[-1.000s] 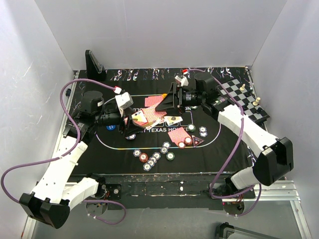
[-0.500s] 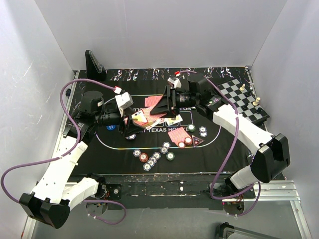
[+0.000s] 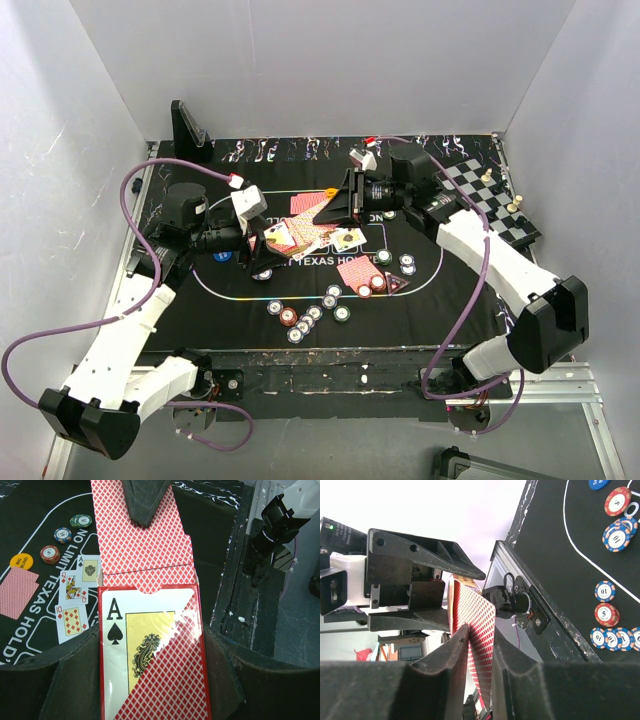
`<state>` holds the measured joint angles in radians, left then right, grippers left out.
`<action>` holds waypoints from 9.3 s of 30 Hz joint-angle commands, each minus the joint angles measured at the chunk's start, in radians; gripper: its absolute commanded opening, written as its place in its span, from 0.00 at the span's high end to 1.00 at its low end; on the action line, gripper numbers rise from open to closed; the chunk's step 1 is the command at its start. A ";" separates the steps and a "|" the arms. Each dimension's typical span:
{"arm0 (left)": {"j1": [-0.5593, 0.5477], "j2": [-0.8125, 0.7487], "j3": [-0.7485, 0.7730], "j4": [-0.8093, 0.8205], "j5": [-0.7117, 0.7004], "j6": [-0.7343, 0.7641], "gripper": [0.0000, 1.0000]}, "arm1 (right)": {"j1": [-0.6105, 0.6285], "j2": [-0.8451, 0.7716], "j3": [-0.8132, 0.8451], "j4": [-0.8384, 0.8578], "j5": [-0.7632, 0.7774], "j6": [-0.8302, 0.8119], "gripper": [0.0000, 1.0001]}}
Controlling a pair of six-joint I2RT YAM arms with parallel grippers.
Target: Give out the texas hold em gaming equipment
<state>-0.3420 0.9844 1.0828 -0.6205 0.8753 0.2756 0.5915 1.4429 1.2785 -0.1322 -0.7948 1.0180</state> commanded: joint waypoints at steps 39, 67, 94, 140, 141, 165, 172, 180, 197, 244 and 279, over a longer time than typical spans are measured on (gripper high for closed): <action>0.005 -0.062 0.017 0.002 0.021 0.007 1.00 | -0.187 0.454 -0.002 0.028 0.114 -0.150 0.99; 0.005 -0.079 0.008 -0.015 0.004 0.011 1.00 | 0.019 0.709 0.176 -0.151 0.267 -0.275 0.99; 0.005 -0.069 0.011 -0.013 0.013 0.004 1.00 | 0.022 0.627 0.378 -0.484 0.437 -0.484 0.38; 0.005 -0.006 0.011 0.059 0.031 0.016 1.00 | 0.114 0.123 0.148 -0.127 -0.018 -0.139 0.24; 0.005 -0.007 0.012 0.061 0.033 0.016 1.00 | 0.114 0.125 0.137 -0.119 -0.024 -0.127 0.28; 0.005 -0.018 0.017 0.062 0.034 0.010 1.00 | 0.042 0.054 0.022 -0.102 -0.053 -0.119 0.53; 0.005 -0.030 0.006 0.065 0.033 0.005 1.00 | 0.015 0.034 0.038 -0.135 -0.050 -0.134 0.65; 0.005 -0.041 -0.009 0.071 0.036 -0.003 1.00 | -0.065 -0.004 0.025 -0.188 -0.047 -0.174 0.84; 0.005 -0.067 -0.015 0.056 0.033 -0.006 1.00 | -0.111 0.175 -0.018 -0.087 -0.014 -0.194 0.99; 0.005 -0.073 -0.040 0.067 0.036 -0.015 1.00 | 0.027 0.406 0.343 -0.504 0.497 -0.408 0.22; 0.005 0.008 -0.031 0.154 -0.001 -0.027 1.00 | 0.096 0.149 0.062 0.185 -0.150 0.074 0.28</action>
<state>-0.3424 0.9859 0.9993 -0.5011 0.8730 0.2459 0.6498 1.5642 1.2491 0.1200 -0.9501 1.1419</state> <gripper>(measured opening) 0.641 0.802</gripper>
